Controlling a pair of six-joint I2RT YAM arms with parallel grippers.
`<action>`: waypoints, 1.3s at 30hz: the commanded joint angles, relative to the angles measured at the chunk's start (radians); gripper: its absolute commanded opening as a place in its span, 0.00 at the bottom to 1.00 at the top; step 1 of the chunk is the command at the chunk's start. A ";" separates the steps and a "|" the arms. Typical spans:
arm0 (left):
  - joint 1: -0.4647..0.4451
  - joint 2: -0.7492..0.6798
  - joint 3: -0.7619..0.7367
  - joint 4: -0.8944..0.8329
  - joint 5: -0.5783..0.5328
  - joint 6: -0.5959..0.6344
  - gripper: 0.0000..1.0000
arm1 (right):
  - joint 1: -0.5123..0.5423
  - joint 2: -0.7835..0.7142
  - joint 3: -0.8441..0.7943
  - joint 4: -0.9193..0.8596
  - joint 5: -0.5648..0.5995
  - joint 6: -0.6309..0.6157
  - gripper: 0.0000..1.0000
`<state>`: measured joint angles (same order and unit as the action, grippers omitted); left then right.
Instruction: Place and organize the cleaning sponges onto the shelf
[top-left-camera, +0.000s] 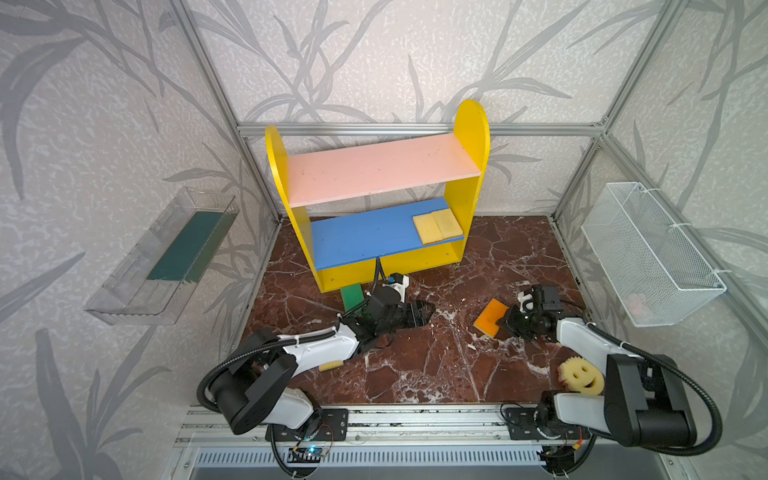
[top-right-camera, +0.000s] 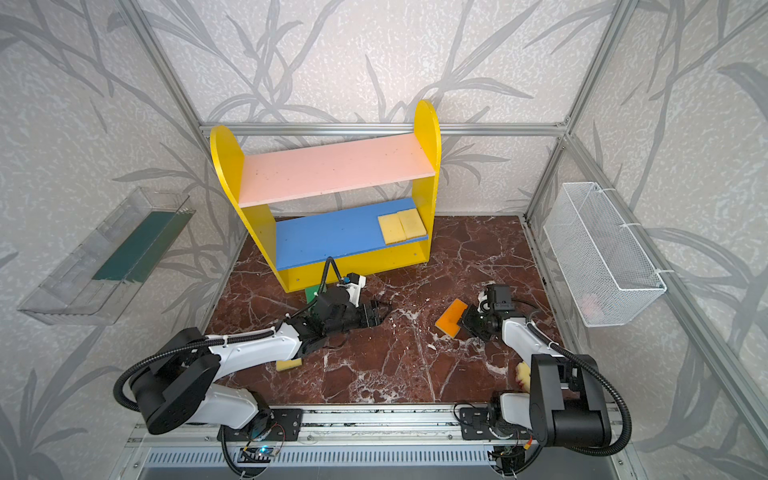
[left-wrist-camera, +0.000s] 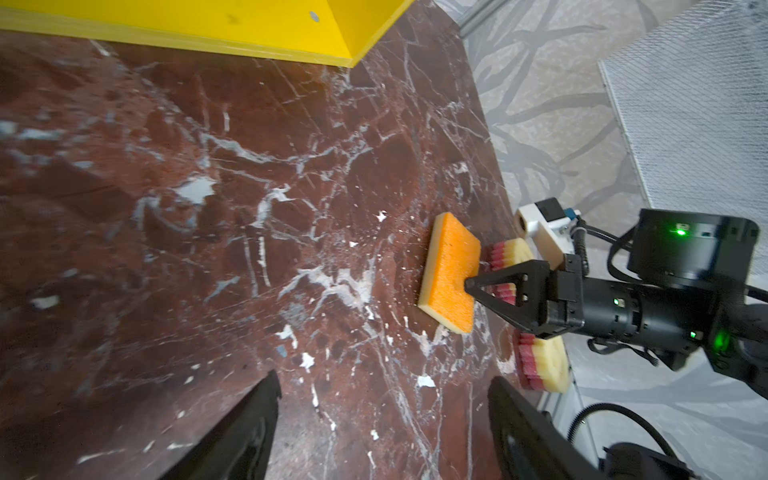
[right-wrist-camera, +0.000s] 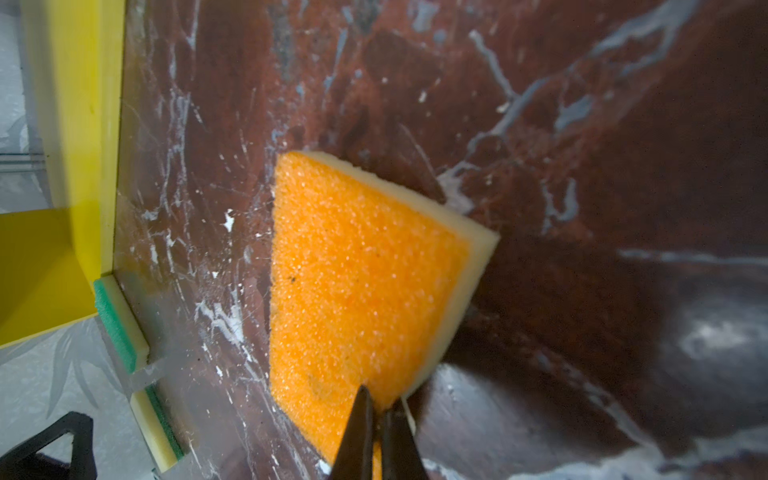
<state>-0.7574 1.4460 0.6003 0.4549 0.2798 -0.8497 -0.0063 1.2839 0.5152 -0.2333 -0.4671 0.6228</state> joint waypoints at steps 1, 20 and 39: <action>0.014 0.069 0.012 0.214 0.161 -0.051 0.81 | 0.023 -0.055 0.042 0.015 -0.082 -0.027 0.07; 0.046 0.286 0.084 0.557 0.309 -0.237 0.76 | 0.181 -0.009 0.209 0.166 -0.306 0.066 0.07; 0.069 0.311 0.120 0.527 0.270 -0.254 0.11 | 0.245 0.077 0.258 0.239 -0.330 0.082 0.33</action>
<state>-0.6979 1.7805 0.7074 0.9913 0.5655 -1.1110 0.2340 1.3552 0.7406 -0.0204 -0.7708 0.7124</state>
